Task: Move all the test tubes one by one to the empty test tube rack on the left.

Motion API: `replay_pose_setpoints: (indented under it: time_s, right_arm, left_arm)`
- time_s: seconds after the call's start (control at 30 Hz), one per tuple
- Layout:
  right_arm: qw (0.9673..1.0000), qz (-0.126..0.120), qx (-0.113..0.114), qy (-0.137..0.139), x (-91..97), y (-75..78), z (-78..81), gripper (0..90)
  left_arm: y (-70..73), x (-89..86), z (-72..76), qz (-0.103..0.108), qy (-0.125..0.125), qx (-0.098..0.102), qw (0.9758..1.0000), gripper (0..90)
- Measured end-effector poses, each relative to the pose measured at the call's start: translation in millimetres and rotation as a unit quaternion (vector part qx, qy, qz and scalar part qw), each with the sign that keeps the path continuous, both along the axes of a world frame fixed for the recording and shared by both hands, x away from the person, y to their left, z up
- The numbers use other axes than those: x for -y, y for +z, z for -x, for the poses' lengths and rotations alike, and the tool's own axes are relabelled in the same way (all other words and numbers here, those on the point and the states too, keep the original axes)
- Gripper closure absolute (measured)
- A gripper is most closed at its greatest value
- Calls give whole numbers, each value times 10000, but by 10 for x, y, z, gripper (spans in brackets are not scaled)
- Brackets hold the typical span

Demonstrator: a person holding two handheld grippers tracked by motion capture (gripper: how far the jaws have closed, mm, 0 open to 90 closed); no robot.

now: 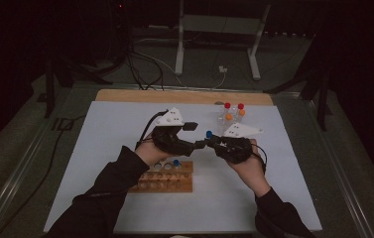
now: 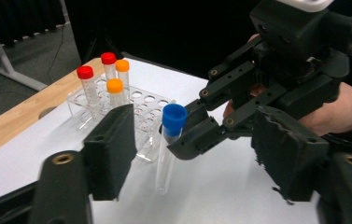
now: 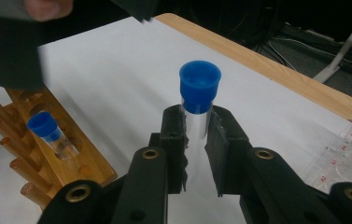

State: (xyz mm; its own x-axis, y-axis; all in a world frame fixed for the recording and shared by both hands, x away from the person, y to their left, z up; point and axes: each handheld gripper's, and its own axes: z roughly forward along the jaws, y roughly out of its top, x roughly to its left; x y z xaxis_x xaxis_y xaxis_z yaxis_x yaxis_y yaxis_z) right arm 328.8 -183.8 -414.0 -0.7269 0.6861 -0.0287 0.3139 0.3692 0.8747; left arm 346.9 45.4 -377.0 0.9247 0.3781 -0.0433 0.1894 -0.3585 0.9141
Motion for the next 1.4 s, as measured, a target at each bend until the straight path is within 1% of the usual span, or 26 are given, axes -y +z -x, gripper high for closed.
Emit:
replay_pose_setpoints:
  time_s: [0.1,0.17,0.2,0.33,0.4,0.43,0.5,0.57,0.63,0.7,0.8,0.83,0.87,0.93,1.03,1.07,1.13,1.23,1.27,1.3,1.37,1.4]
  right_arm:
    - [10000,2,-6,30,-4,-3,4,766]
    - [10000,6,-17,44,-15,-3,10,766]
    - [10000,11,-5,53,-20,-3,13,765]
    - [10000,9,-5,75,-28,1,19,765]
    - [10000,-4,-6,73,-28,5,22,765]
    - [10000,6,-2,71,-25,8,21,765]
    - [10000,-2,3,65,-14,12,19,766]
    - [10000,-10,11,57,-7,17,18,766]
    - [10000,-7,14,51,-5,23,19,766]
    - [10000,-10,6,44,-2,24,18,766]
    - [10000,2,10,63,-5,22,23,765]
    - [10000,-1,6,57,-6,22,22,765]
    - [10000,13,11,57,-8,21,22,765]
    - [10000,0,1,60,-8,19,22,765]
    - [10000,-19,-1,70,-6,21,20,758]
    - [10000,-20,-6,73,-7,23,18,748]
    - [10000,-68,-32,64,-6,22,10,653]
    - [9999,-142,-81,40,1,14,1,569]
    - [9998,-173,-84,23,5,16,0,560]
    - [9998,-163,-97,58,5,18,1,534]
    - [9998,-172,-25,16,6,24,6,469]
    - [9998,-176,-27,11,7,28,4,417]
  left_arm:
    - [-13,52,-29,-69,14,53,10000,397]
    - [-24,84,-44,-147,33,134,9998,440]
    - [-30,97,-52,-144,12,126,9998,458]
    - [-56,155,-86,-301,50,165,9994,534]
    - [-72,181,-103,-345,91,124,9993,568]
    - [-79,191,-109,-359,117,135,9992,588]
    - [-91,203,-124,-353,114,124,9992,605]
    - [-100,218,-139,-386,143,131,9991,642]
    - [-106,227,-157,-332,103,46,9994,680]
    - [-107,245,-160,-336,48,33,9994,705]
    - [-107,261,-170,-353,33,-26,9994,729]
    - [-108,264,-167,-361,29,-6,9993,748]
    - [-107,267,-166,-373,35,-7,9993,751]
    - [-107,266,-159,-408,42,55,9991,760]
    - [-103,256,-158,-400,45,104,9991,770]
    - [-99,253,-159,-394,56,110,9991,770]
    - [-77,238,-166,-393,95,142,9991,771]
    - [-19,190,-170,-353,164,194,9991,772]
    - [11,166,-169,-338,205,254,9989,772]
    - [31,147,-173,-316,217,252,9989,772]
    - [82,100,-178,-274,270,315,9988,772]
    - [105,75,-183,-243,286,324,9988,772]
